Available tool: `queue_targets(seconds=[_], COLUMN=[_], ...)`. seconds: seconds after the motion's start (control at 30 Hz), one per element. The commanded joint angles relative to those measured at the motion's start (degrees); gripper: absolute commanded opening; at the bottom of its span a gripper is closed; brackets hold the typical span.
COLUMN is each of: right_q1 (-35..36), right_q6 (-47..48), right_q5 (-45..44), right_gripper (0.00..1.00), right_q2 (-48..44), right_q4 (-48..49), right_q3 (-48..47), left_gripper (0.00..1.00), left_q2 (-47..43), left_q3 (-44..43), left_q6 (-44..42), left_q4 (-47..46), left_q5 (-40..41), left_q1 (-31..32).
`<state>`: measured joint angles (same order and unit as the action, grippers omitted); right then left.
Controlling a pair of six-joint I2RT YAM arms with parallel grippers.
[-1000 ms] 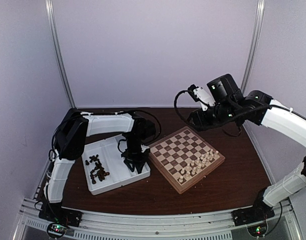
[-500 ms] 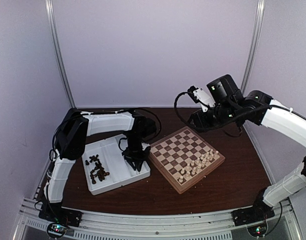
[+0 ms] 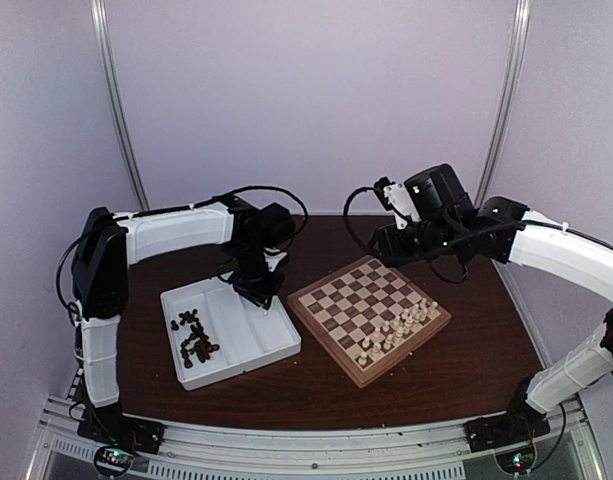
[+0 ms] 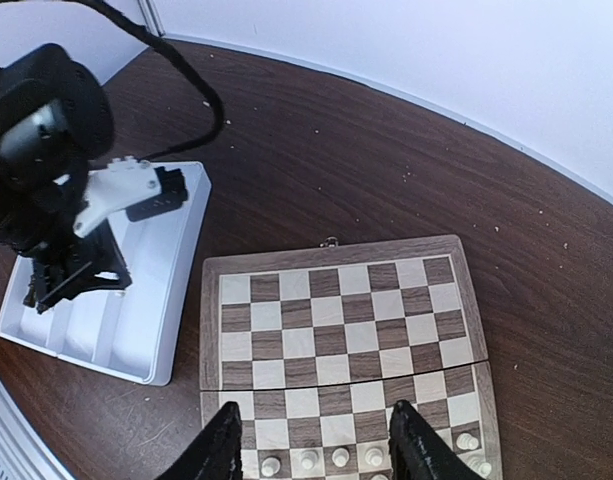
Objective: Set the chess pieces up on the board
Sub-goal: Place the chess piece on the chessboard.
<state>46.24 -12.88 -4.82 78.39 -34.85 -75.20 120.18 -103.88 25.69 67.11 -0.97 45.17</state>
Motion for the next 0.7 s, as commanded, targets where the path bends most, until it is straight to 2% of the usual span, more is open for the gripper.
queue_targets(seconds=[0.0, 0.17, 0.23, 0.4, 0.67], right_q1=[-0.1, 2.1, 4.5, 10.3, 16.0], right_q6=[-3.8, -8.6, -8.9, -7.9, -13.2], right_q5=[-3.2, -0.7, -0.2, 2.0, 0.6], right_gripper=[0.49, 0.48, 0.49, 0.48, 0.48], right_q2=[2.7, 6.2, 6.7, 7.5, 14.1], right_q4=[9.5, 8.2, 10.6, 28.9, 55.0], right_q3=[2.7, -1.5, -0.4, 10.3, 19.8], left_gripper=[0.06, 0.06, 0.07, 0.07, 0.07], left_q2=[-4.5, -6.4, -7.4, -9.0, -12.4], left_q3=[12.0, 12.8, 12.3, 13.1, 17.5], left_q6=[-2.9, -4.2, -4.1, -3.9, 1.1], left_q4=[-13.8, -17.3, -17.8, -17.7, -21.9], left_q5=[2.5, 1.0, -2.8, -4.7, -12.1], left_q1=[-1.7, -2.0, -2.8, -4.1, -6.4])
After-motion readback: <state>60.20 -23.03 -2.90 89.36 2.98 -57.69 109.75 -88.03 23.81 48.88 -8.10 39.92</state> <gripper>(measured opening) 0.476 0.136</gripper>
